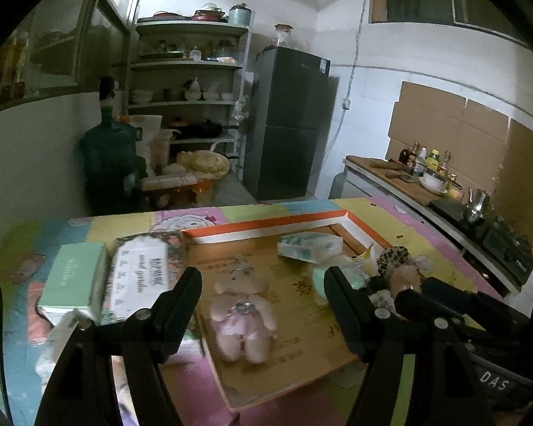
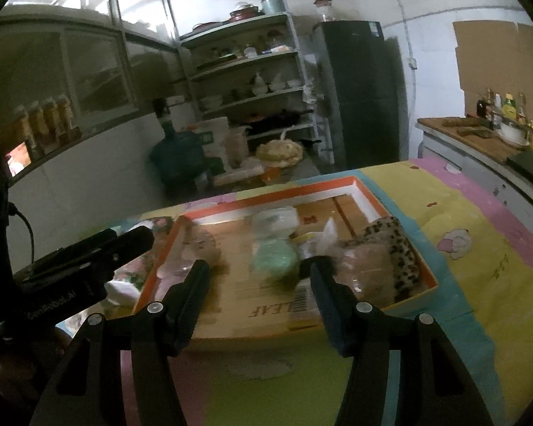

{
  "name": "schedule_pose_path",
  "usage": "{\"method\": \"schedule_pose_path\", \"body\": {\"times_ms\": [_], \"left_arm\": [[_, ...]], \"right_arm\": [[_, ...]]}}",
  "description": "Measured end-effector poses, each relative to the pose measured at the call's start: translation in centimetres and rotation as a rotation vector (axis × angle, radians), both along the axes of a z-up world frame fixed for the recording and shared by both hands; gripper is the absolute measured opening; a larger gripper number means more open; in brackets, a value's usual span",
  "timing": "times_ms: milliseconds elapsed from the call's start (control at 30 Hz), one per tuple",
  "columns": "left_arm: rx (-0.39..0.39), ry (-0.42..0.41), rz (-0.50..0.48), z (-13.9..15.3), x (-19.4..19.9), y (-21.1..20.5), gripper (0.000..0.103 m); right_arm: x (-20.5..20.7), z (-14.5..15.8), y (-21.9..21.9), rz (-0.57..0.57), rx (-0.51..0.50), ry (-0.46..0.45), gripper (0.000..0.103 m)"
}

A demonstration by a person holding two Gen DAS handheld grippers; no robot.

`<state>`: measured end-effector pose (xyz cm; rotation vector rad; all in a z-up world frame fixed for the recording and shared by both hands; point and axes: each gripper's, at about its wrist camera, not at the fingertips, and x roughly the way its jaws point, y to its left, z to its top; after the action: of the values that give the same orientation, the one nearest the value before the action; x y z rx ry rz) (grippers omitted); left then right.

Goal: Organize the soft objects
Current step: 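Withdraw both open tools from the tray back toward the pile, then grasp the white cloth with the left tool while the right tool grasps the cream teddy bear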

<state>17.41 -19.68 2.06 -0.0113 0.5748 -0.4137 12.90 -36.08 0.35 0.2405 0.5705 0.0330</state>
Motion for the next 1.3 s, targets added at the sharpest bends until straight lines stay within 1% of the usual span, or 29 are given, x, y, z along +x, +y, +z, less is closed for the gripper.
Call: {"method": "schedule_pose_path", "body": {"times_ms": [467,867,933,967,1000,1300], "left_arm": [[0.016,-0.027,0.042,0.4,-1.6,3.6,0.071],[0.004,-0.027,0.100,0.3,-2.4,7.6,0.071],[0.001,-0.025,0.117,0.1,-2.5,8.6,0.071],[0.000,-0.024,0.125,0.1,-2.5,9.0,0.071],[-0.001,-0.022,0.136,0.0,-2.6,9.6,0.071],[-0.011,-0.009,0.252,-0.7,-3.1,15.3,0.071]], "right_arm": [[-0.3,0.7,4.1,0.055,-0.017,-0.009,0.061],[-0.1,0.9,8.1,0.113,-0.034,0.000,0.061],[0.0,0.8,8.8,0.128,-0.038,0.006,0.063],[0.0,0.8,9.2,0.135,-0.041,0.008,0.070],[0.1,0.7,9.7,0.143,-0.046,0.009,0.075],[0.5,0.0,12.2,0.196,-0.052,0.031,0.075]]}}
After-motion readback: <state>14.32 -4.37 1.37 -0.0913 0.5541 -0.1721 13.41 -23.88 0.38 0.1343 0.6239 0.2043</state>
